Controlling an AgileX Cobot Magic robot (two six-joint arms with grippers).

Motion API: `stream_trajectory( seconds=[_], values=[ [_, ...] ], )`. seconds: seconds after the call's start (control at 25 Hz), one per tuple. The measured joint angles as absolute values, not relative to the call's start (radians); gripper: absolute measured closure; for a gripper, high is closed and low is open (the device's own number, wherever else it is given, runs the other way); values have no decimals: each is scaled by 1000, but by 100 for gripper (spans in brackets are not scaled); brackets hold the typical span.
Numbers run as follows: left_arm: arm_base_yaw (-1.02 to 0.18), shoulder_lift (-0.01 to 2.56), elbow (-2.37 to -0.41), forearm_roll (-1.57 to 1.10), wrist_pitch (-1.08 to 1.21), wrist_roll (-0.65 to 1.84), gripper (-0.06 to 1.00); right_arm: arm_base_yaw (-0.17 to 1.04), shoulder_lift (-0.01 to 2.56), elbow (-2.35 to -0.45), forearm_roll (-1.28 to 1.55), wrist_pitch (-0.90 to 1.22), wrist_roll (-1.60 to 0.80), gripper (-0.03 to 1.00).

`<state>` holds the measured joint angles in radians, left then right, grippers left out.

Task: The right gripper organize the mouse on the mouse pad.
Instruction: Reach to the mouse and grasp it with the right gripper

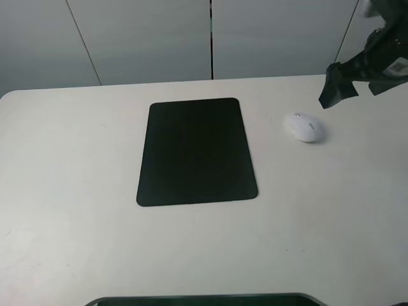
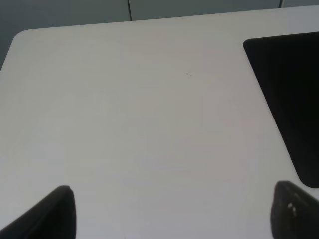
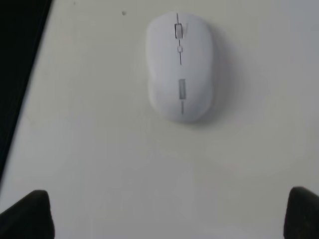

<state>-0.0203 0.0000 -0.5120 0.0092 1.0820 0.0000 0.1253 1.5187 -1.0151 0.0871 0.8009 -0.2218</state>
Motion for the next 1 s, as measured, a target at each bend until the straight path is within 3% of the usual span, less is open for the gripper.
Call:
stream_trajectory(
  seconds=[0.48, 1.0],
  values=[
    [-20, 0, -512, 9, 1082, 0, 20, 127, 1915, -1350, 93, 974, -246, 27],
    [-20, 0, -512, 9, 1082, 5, 20, 156, 2097, -1443, 94, 938, -251, 27]
  ],
)
